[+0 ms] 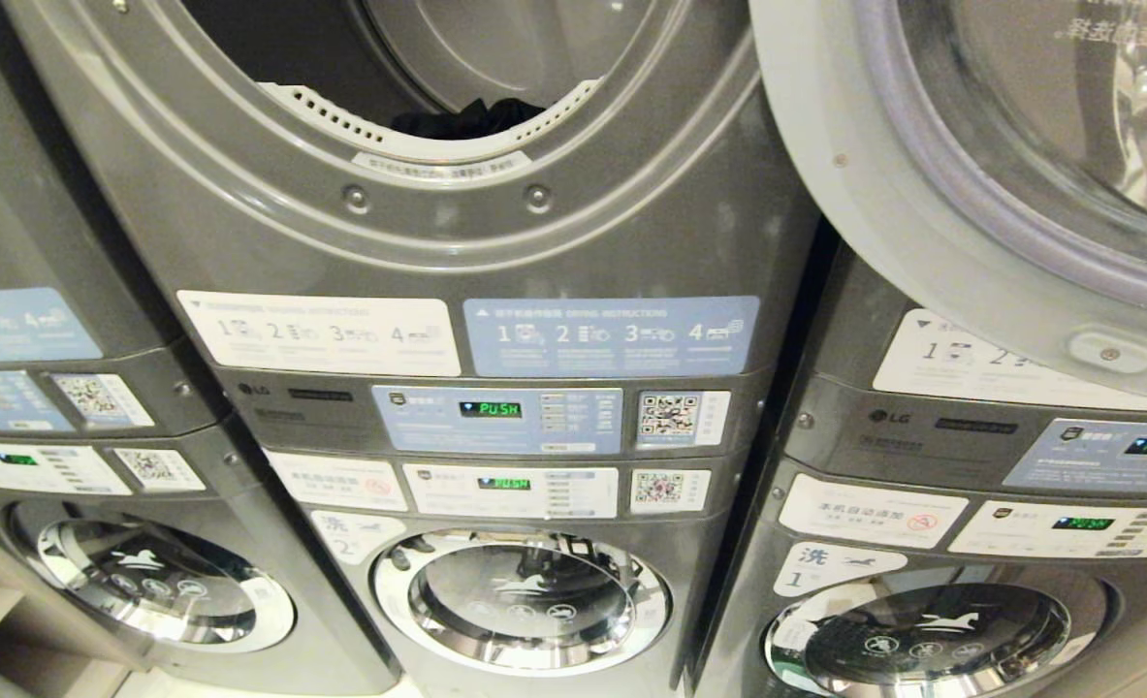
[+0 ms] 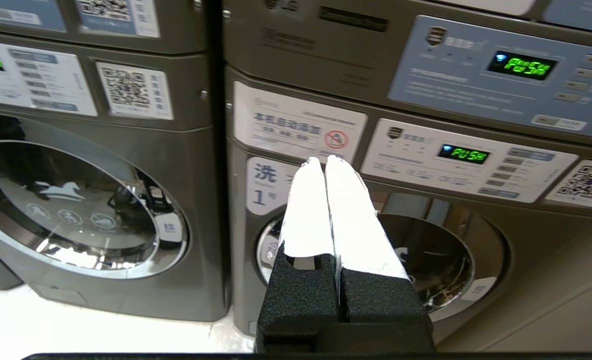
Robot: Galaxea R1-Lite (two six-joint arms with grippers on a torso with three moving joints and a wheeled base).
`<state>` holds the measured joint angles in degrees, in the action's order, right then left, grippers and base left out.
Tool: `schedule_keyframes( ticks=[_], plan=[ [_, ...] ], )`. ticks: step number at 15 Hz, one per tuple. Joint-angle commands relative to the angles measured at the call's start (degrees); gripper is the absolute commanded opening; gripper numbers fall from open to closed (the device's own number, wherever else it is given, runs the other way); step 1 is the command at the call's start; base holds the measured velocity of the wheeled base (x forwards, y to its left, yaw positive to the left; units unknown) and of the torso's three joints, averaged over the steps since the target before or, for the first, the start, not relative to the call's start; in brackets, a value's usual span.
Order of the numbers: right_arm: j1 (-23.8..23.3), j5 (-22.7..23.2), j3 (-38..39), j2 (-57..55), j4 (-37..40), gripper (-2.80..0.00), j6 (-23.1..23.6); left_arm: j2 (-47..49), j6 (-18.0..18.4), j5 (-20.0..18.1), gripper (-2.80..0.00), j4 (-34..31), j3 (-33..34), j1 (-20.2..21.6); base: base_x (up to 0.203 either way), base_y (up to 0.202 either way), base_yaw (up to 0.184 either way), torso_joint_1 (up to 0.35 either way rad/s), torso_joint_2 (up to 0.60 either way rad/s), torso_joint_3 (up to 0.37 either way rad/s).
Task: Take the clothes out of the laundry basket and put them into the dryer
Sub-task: Close the dryer
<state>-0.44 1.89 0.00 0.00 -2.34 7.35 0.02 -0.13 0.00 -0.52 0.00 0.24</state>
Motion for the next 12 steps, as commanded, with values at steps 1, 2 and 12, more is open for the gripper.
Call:
schedule_keyframes(
  ticks=[1, 2, 12],
  plan=[
    [0.0, -0.02, 1.0, -0.09, -0.03, -2.8, 0.03, -0.11, -0.04, 0.0, -2.8, 0.0, 0.09, 0.02, 0.0, -0.199, 0.002, 0.005, 0.0, 0.001],
    [0.0, 0.04, 0.97, -0.09, -0.03, -2.8, 0.03, -0.11, -0.04, 0.0, -2.8, 0.0, 0.09, 0.02, 0.0, -0.195, -0.001, 0.002, 0.0, 0.002],
    [0.0, -0.05, 0.97, -0.09, 0.06, -2.8, 0.12, -0.11, -0.04, 0.0, -2.8, 0.0, 0.09, 0.02, 0.0, -0.092, 0.001, 0.0, 0.0, 0.001]
  ],
)
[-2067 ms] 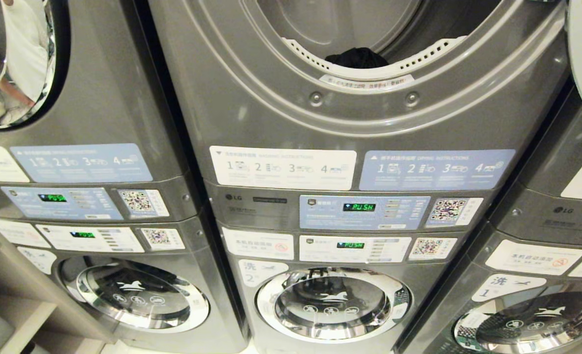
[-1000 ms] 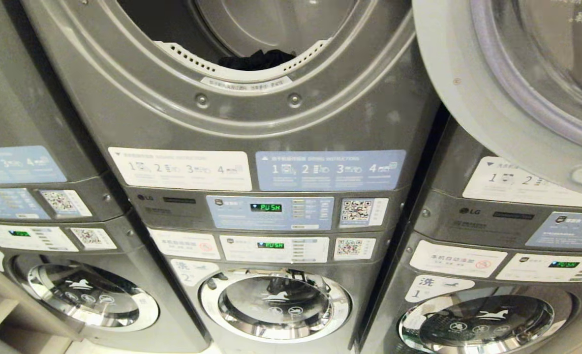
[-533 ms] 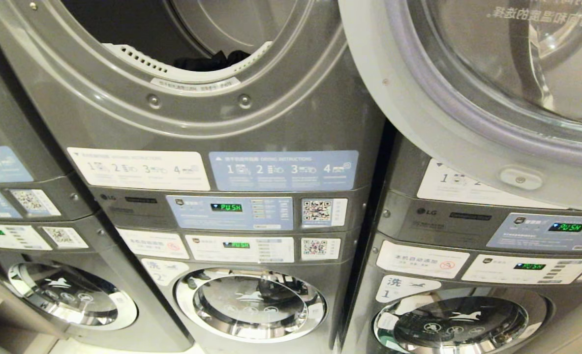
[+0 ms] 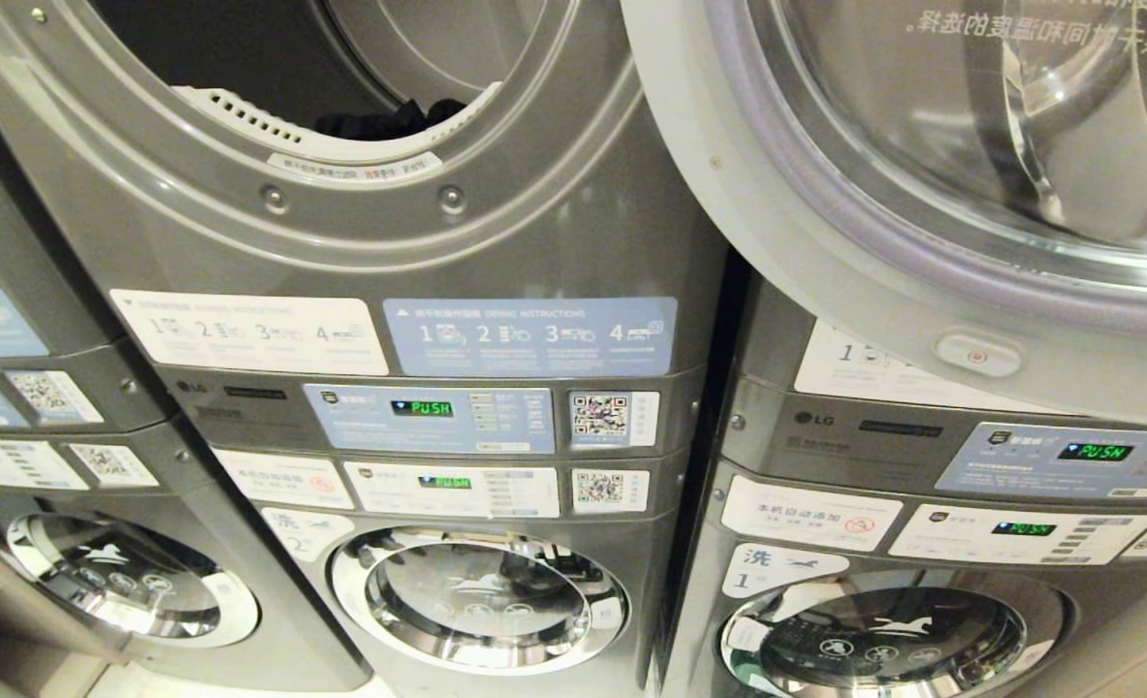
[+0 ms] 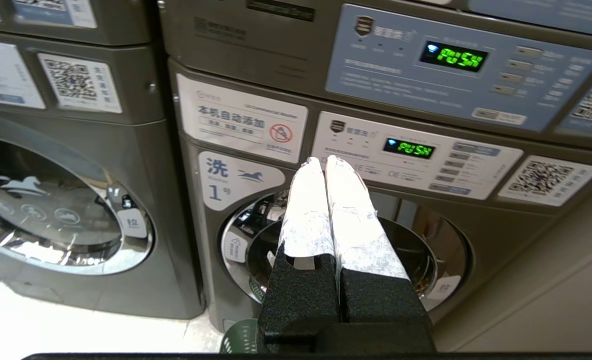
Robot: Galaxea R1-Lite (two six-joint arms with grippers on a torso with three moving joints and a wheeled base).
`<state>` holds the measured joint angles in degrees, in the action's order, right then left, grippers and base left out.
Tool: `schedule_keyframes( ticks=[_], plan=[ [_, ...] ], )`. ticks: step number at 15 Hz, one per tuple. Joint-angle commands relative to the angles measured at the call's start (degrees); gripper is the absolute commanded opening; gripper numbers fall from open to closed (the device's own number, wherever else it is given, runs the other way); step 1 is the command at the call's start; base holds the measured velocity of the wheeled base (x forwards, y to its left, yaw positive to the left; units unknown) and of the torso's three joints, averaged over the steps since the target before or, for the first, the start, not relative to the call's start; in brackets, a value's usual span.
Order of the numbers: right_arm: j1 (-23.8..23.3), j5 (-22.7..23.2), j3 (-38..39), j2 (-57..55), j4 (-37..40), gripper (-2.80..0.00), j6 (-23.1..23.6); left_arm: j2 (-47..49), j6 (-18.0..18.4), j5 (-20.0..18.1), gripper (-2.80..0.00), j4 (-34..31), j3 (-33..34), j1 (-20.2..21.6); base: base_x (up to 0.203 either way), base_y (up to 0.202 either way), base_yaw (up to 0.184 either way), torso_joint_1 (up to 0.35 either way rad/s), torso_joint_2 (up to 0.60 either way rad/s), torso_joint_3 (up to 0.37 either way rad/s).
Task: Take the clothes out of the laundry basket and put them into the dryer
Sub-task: Close the dryer
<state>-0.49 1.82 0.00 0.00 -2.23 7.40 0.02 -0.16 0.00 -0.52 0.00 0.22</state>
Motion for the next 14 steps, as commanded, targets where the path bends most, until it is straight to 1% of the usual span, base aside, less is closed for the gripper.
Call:
schedule_keyframes(
  ticks=[1, 3, 12, 14],
  plan=[
    [0.05, 0.03, 0.97, -0.09, -0.05, -2.8, 0.07, -0.11, -0.02, 0.0, -2.8, 0.0, 0.09, 0.04, 0.0, 0.0, 0.0, 0.0, 0.0, 0.0],
    [0.05, 0.03, 0.88, -0.03, 0.03, -2.8, 0.07, -0.11, -0.02, 0.0, -2.8, 0.0, 0.09, 0.04, -0.11, 0.0, -0.001, 0.012, 0.01, 0.002],
    [0.05, 0.03, 0.88, -0.06, 0.12, -2.8, 0.07, -0.11, -0.09, 0.0, -2.8, 0.0, 0.09, 0.04, -0.19, 0.0, 0.001, -0.003, 0.0, 0.002],
    [0.05, 0.12, 1.05, -0.07, -0.14, -2.8, -0.21, -0.11, -0.11, 0.0, -2.8, 0.0, 0.09, 0.04, -0.043, 0.0, 0.002, -0.004, 0.0, 0.001]
  ],
)
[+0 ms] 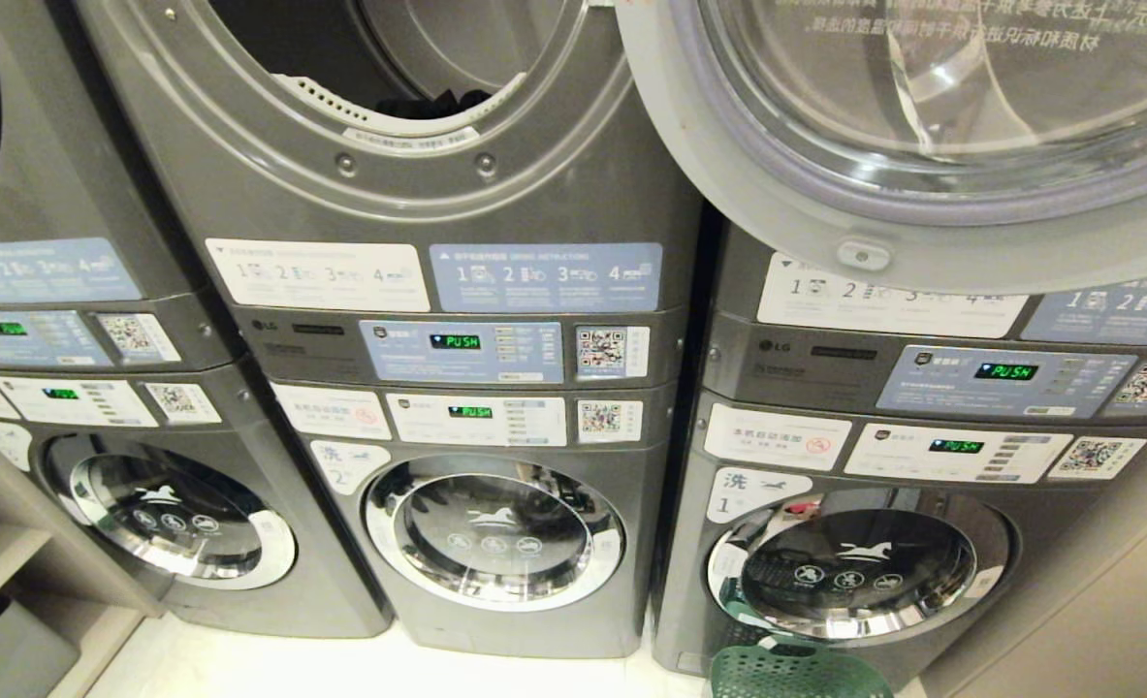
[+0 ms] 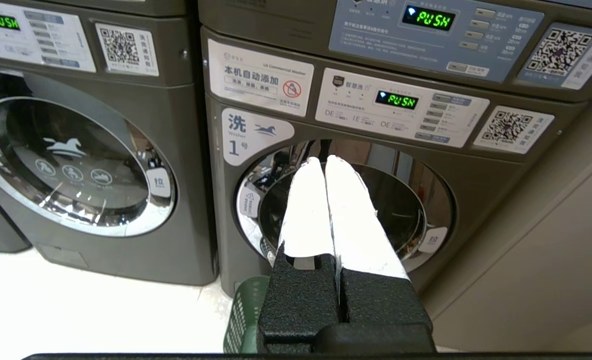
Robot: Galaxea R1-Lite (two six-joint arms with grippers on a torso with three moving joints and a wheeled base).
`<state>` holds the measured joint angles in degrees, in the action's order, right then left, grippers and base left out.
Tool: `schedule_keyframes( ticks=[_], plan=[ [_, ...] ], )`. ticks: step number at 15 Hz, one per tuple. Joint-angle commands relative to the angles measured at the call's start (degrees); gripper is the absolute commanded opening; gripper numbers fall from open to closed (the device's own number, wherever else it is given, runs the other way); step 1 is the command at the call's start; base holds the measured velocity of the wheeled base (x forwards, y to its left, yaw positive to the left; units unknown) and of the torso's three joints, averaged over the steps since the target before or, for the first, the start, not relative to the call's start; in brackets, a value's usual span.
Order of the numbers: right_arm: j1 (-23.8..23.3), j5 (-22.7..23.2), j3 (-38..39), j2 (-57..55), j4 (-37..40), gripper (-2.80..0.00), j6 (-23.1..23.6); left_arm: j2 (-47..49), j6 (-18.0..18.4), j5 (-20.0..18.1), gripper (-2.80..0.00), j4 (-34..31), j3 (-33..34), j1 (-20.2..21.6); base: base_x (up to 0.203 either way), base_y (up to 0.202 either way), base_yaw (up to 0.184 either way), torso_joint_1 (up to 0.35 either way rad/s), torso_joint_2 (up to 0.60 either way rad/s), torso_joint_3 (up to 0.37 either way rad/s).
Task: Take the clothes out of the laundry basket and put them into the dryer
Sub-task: Close the dryer
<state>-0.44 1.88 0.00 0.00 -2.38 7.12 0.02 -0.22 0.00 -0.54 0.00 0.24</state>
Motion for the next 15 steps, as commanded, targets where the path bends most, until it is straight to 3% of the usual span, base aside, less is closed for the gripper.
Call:
schedule_keyframes(
  ticks=[1, 4, 6, 11, 15],
  plan=[
    [0.0, 0.0, 0.9, -0.06, -0.06, -2.8, -0.02, -0.11, -0.04, 0.0, -2.8, -0.08, 0.09, 0.02, 0.0, 0.0, 0.0, 0.029, 0.0, 0.005],
    [0.0, -5.22, -6.95, -2.73, 0.78, -2.8, 0.31, -0.11, -0.04, 0.0, -2.8, -0.08, 0.09, 0.02, 0.0, 0.0, 0.0, 0.0, 0.0, 0.0],
    [-0.04, -9.22, -14.71, -12.31, 0.9, -2.8, -2.36, -0.11, -0.04, 0.0, -2.8, -0.08, 0.09, 0.02, 0.0, 0.0, 0.0, 0.0, 0.0, 0.0],
    [-1.25, -21.13, -36.3, -45.3, -3.68, -2.8, -15.9, -0.11, -0.04, 0.0, -2.8, -0.08, 0.09, 0.02, 0.0, 0.0, 0.0, 0.0, 0.0, 0.0],
    [-1.7, -29.61, -42.98, -56.44, -8.83, -2.8, -26.09, -0.11, -0.13, 0.0, -2.8, -0.08, 0.09, 0.02, 0.0, 0.0, 0.0, 0.0, 0.0, 0.0]
  ],
)
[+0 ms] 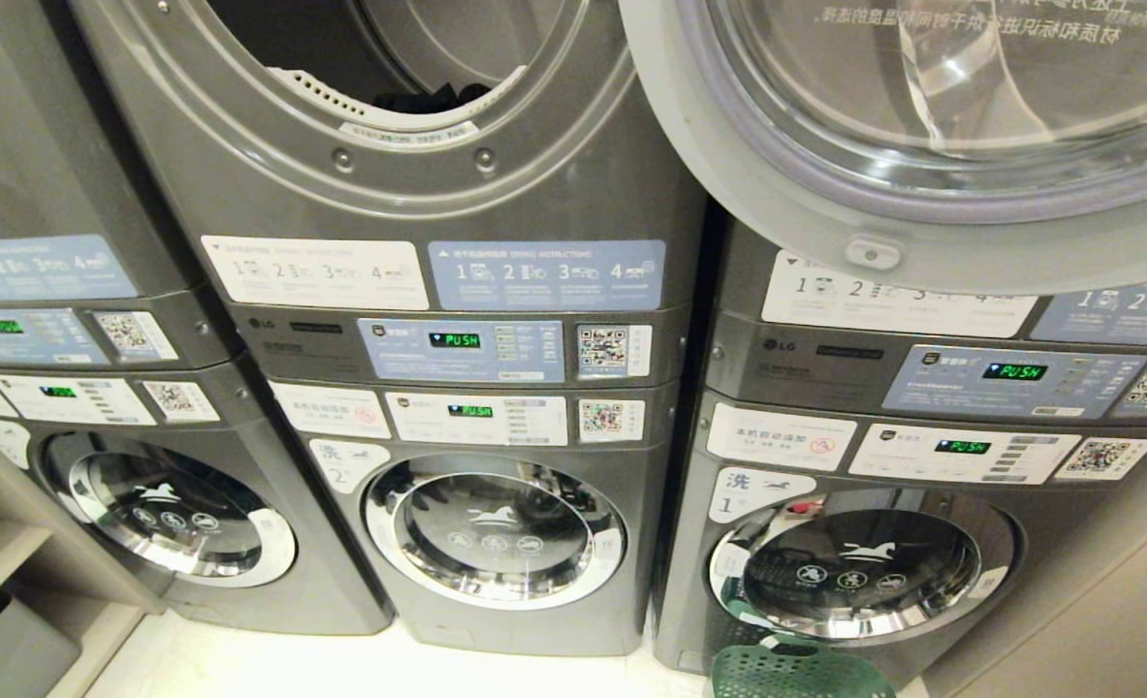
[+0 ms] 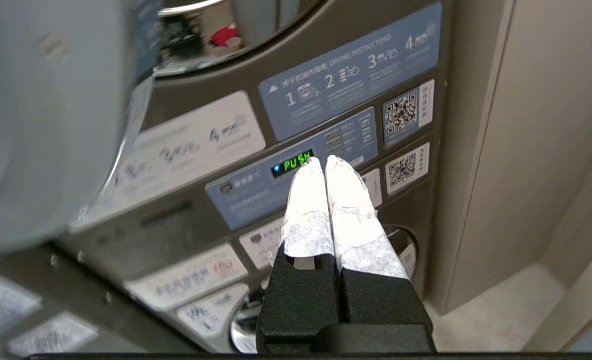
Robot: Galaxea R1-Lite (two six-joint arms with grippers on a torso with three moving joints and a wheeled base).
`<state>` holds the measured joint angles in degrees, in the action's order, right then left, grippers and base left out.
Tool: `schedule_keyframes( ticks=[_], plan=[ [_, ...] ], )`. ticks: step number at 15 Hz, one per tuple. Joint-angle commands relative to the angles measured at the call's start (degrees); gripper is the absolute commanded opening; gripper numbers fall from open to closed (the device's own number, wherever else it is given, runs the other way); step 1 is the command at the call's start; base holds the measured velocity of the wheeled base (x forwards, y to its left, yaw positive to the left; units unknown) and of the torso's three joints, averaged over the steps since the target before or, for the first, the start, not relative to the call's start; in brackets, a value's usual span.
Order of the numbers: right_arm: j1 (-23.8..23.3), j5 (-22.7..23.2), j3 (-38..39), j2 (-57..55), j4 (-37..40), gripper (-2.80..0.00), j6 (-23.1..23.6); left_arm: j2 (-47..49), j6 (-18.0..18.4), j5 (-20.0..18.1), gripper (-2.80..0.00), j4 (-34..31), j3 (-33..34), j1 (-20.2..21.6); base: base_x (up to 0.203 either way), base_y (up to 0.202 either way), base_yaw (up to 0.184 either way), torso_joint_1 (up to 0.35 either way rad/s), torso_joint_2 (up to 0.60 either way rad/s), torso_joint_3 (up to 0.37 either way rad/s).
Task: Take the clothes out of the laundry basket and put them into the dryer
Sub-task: Close the dryer
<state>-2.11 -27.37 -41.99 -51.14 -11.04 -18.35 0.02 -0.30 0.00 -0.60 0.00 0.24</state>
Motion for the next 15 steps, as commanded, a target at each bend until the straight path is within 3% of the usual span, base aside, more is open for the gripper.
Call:
schedule_keyframes(
  ticks=[1, 8, 15],
  plan=[
    [-0.09, -0.4, -1.11, -5.43, -0.21, -2.8, -1.11, -0.11, -0.05, 0.0, -2.8, -0.02, 0.09, 0.02, 0.0, 0.0, 0.0, 0.0, 0.0, 0.0],
    [-0.05, 1.61, -6.52, -4.62, -0.29, -2.8, -6.39, -0.11, -0.05, 0.0, -2.8, 0.07, 0.09, 0.02, 0.0, 0.0, 0.0, 0.0, 0.0, 0.0],
    [-0.09, 1.8, -4.3, -0.36, 0.03, -2.8, -5.82, -0.11, -0.05, 0.0, -2.8, 0.07, 0.09, 0.02, 0.0, 0.0, 0.0, 0.001, 0.0, 0.148]
  ],
)
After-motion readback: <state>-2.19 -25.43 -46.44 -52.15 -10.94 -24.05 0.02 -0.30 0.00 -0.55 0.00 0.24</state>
